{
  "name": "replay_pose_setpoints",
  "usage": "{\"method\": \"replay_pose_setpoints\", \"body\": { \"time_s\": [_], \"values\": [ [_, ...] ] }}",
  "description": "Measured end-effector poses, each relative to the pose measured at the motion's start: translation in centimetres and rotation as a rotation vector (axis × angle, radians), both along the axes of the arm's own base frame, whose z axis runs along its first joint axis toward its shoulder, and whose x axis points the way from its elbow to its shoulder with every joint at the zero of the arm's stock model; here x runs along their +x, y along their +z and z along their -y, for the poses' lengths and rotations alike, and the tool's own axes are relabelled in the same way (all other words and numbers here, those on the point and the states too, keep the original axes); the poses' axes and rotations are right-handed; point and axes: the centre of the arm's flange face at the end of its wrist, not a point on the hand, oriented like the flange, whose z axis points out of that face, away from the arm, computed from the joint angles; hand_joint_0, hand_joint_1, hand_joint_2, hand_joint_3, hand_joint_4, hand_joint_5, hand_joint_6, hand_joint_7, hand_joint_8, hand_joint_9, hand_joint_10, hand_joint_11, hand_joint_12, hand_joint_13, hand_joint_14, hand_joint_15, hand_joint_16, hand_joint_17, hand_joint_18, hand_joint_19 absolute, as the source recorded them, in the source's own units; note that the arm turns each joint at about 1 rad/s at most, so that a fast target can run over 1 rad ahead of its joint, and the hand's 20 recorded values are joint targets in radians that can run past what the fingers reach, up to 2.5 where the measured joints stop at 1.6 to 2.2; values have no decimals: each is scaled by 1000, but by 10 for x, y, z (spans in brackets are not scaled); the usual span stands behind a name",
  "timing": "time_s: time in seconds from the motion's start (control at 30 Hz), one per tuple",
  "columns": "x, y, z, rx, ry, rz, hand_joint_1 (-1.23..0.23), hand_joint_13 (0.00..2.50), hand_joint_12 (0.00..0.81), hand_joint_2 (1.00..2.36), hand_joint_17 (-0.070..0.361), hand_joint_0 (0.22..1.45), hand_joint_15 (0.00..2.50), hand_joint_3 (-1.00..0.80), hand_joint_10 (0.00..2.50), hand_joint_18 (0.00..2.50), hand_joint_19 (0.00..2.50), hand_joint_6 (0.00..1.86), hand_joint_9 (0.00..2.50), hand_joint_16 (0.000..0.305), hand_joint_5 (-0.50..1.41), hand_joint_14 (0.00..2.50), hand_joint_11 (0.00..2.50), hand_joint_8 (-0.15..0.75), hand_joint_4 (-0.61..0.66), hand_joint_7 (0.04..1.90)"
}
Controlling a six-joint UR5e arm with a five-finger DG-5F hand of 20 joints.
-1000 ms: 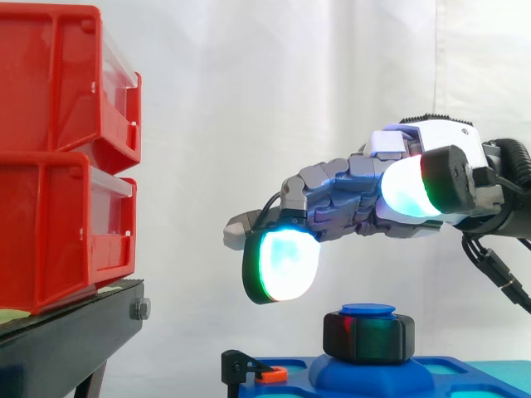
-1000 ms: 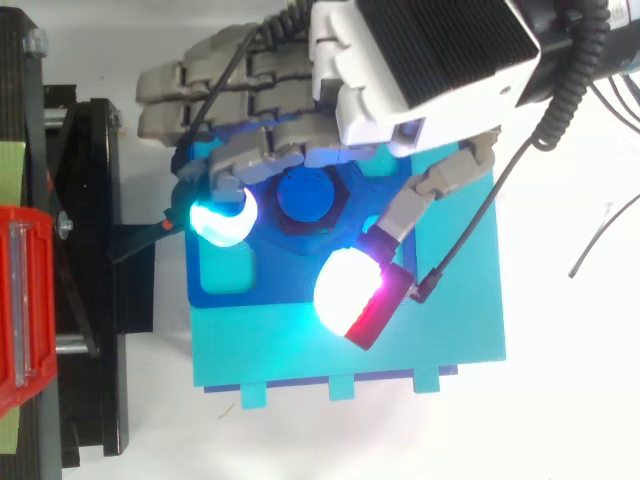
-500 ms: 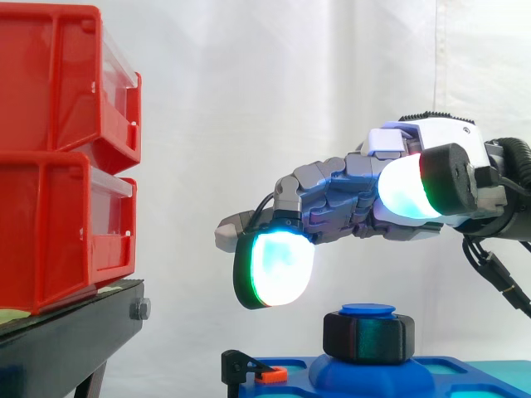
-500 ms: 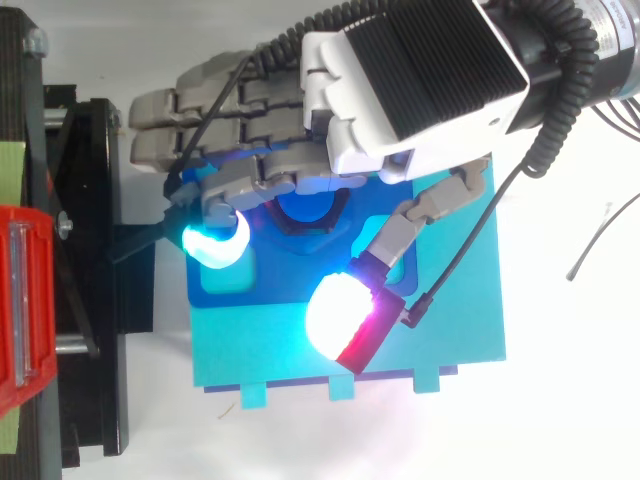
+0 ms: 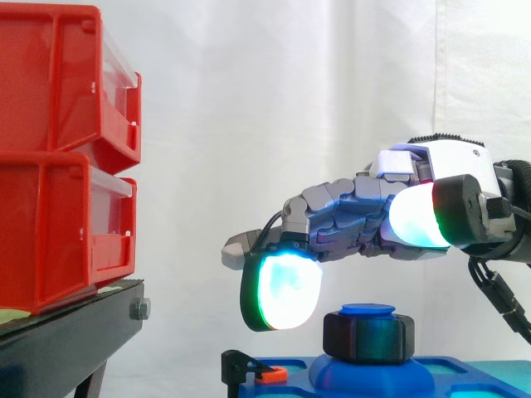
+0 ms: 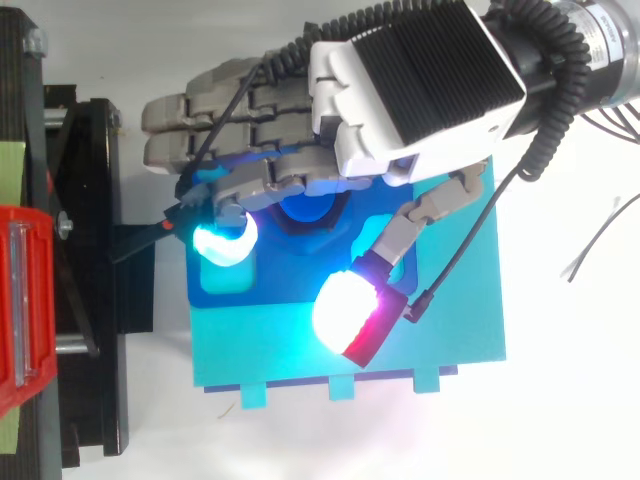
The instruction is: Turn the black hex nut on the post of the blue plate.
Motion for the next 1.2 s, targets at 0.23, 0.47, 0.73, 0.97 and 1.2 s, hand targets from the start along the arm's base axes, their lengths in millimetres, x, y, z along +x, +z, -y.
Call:
{"method": "replay_pose_setpoints", "body": {
  "time_s": [0.23,0.47,0.73,0.97,1.2],
  "values": [
    [-1,-1,4,1,-5,0,-245,278,365,1000,115,490,111,-500,0,223,316,504,274,51,-200,4,0,281,317,1027],
    [0,-1,4,-10,-20,7,-244,280,365,1000,114,491,116,-500,0,225,317,504,272,51,-198,4,0,278,323,1025],
    [-1,-7,6,0,-34,-16,-315,277,372,1000,118,474,111,-500,0,225,303,504,245,53,-202,4,0,283,342,1047],
    [-3,-12,5,1,-37,-25,-608,269,376,1000,119,478,116,-500,0,237,284,503,181,53,-232,4,0,289,345,1091],
    [-2,-12,7,3,-48,-22,-749,272,384,1002,120,508,124,-470,0,272,294,503,157,53,-257,4,36,281,329,1172]
  ]
}}
